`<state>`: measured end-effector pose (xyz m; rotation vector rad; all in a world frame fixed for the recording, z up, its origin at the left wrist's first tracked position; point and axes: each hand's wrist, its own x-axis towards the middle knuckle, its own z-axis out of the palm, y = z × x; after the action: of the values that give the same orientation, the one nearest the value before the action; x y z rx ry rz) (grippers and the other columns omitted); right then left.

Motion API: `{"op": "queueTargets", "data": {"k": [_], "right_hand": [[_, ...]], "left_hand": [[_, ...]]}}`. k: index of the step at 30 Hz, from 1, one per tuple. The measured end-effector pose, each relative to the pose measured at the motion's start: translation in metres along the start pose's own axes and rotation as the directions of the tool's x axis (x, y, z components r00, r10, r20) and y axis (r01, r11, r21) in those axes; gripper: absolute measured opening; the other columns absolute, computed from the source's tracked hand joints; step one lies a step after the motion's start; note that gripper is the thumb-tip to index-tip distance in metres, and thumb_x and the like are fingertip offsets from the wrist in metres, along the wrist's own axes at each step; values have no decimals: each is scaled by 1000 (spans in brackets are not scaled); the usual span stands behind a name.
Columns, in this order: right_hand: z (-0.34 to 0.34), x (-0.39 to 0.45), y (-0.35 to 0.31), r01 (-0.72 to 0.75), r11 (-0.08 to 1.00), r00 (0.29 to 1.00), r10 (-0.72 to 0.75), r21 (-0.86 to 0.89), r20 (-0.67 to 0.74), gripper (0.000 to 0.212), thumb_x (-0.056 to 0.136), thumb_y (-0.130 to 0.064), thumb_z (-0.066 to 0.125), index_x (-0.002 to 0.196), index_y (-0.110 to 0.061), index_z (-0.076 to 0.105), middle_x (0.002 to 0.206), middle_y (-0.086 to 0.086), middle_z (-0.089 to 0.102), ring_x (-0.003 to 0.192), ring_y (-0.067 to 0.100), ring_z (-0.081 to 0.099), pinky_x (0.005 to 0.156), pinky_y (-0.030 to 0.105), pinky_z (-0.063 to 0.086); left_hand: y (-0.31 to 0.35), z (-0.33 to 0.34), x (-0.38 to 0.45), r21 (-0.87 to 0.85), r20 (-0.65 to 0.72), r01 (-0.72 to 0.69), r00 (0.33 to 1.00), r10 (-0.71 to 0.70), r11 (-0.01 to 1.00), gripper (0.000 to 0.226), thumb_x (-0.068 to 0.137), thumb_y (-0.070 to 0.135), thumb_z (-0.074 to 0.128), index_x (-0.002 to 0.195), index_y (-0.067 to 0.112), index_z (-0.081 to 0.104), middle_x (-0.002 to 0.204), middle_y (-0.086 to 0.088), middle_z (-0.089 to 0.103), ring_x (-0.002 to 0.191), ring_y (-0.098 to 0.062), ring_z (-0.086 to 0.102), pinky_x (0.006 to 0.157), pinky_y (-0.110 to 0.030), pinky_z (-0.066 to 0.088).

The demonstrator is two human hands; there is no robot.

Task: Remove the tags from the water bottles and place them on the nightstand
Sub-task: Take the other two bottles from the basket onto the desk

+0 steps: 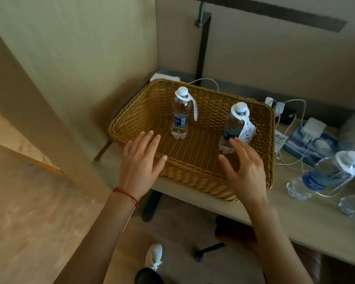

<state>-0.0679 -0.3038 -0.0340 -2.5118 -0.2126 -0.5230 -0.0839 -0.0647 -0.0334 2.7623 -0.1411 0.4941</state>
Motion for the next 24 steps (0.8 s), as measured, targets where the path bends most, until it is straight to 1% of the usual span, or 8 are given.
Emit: {"op": "queueTargets", "data": {"k": [3,7,11,14,18,21,24], "right_hand": [[4,17,0,-114,993,993,113,-37,-39,51,88,-34,57,131,-9,47,135,13,52,126,27,46,104,48,37],[10,37,-1,-227,972,968,218,-59,-127,54,86,-35,58,131,-8,47,134,14,52,125,28,46,103,44,35],[17,55,-1,-321,944,937,304,-81,-174,51,89,-34,56,132,-10,46,138,12,49,128,27,44,105,48,36],[22,66,-1,-357,929,921,334,-91,-201,50,89,-34,55,133,-11,45,139,12,48,128,27,43,105,48,35],[28,84,6,-395,915,903,369,-88,-219,52,89,-34,56,134,-12,43,140,11,47,129,27,42,105,48,35],[32,99,12,-401,914,900,379,-67,-217,52,89,-34,56,135,-14,43,141,9,47,129,27,42,104,49,36],[35,113,21,-373,927,911,356,-46,-210,50,89,-31,57,135,-15,43,140,9,48,128,26,43,103,45,35]], "left_hand": [[-12,10,40,-28,20,-95,995,96,995,49,89,31,53,129,4,47,137,-19,47,130,-36,38,104,-56,33],[-30,20,89,-56,43,-183,982,186,981,50,89,32,54,130,5,46,137,-18,47,130,-35,39,105,-54,33],[-44,29,127,-75,49,-238,969,242,968,51,88,32,55,130,5,45,138,-18,46,130,-35,38,105,-52,30],[-51,34,148,-92,55,-267,960,273,959,52,88,30,55,132,6,44,138,-18,45,131,-34,37,105,-52,30],[-54,40,172,-123,63,-273,957,282,954,53,88,32,53,133,6,42,140,-17,44,132,-33,35,107,-51,30],[-54,46,189,-148,44,-272,959,281,951,52,88,31,53,132,6,43,140,-17,44,132,-33,35,107,-49,28],[-50,52,202,-211,33,-230,970,242,950,51,89,30,52,133,7,42,141,-15,43,133,-31,34,108,-43,26]]}}
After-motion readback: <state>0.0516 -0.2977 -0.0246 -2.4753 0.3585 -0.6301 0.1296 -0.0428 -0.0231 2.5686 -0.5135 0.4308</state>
